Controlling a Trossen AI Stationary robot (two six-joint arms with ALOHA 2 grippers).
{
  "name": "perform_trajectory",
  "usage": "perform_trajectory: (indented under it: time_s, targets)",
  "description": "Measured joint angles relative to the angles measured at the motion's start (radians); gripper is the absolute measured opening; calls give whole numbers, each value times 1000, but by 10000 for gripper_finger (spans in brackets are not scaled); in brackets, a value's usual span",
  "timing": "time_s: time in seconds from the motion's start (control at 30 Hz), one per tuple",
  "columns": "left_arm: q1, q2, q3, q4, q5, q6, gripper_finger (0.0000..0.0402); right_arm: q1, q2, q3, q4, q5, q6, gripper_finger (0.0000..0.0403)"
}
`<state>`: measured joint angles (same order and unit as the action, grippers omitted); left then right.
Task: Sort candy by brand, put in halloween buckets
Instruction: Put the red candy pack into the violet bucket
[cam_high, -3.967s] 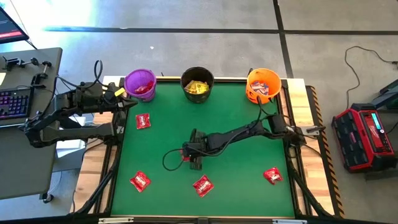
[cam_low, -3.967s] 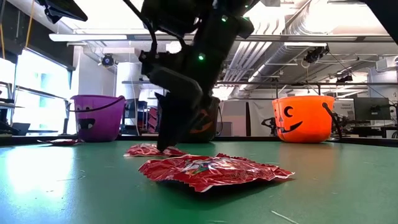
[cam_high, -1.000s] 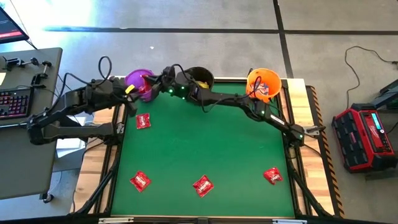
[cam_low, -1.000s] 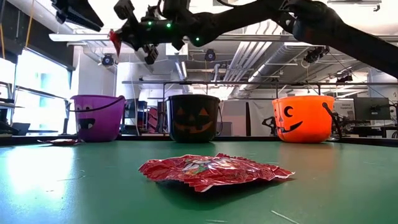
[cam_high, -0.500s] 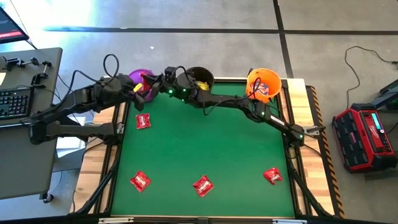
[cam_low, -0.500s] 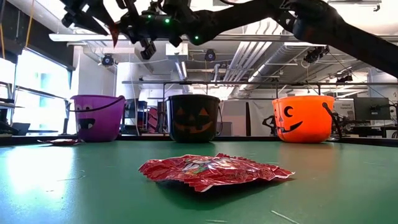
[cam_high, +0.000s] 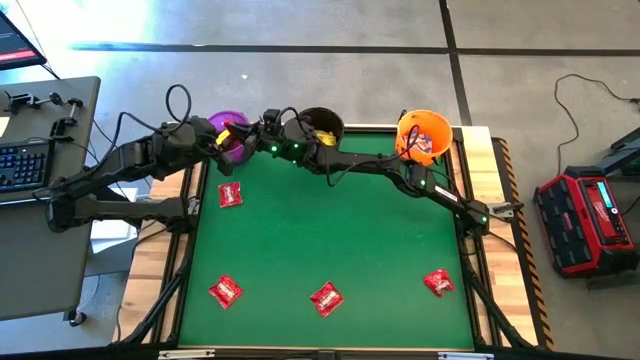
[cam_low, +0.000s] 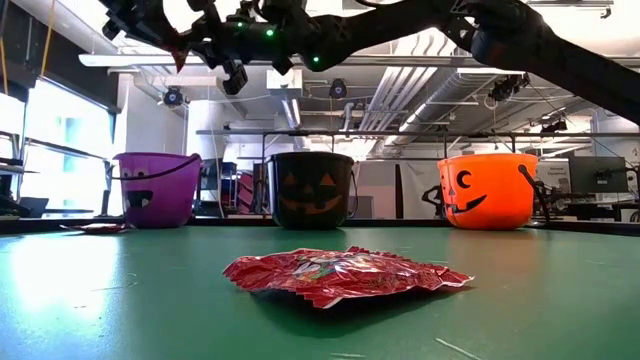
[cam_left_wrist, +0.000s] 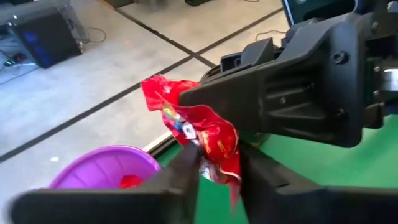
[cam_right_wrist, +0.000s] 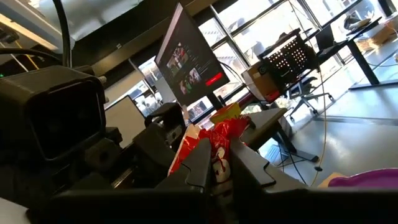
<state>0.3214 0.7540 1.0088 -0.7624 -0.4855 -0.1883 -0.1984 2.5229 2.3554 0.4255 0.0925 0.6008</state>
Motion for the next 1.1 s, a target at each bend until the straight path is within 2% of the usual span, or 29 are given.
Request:
perform_trajectory:
  time_s: [0.13,0.33,0.43,0.57,0.8,0.97,1.1]
  targets:
    - [0,-1,0,-5,-6,17,17,-4,-2,0,-17,-3,-7,55]
    - [1,0,0,-7,-38,39,28,-25,-5,0,-37,-27,4,125]
    - [23,2,14,-38,-45,44,23,-40,-25,0,-102,-38,-1,158]
    - [77,3,26,-73,-51,44,17,-67,-62,0,-191,-44,-33,182]
    - [211,79,31,-174,21,71,16,-119,-175,0,-570,-126,-112,185]
    - [315,214,30,-214,104,89,15,-157,-264,0,-882,-124,-230,180]
    - [418,336,30,-213,147,128,15,-178,-335,0,-1090,-69,-315,147]
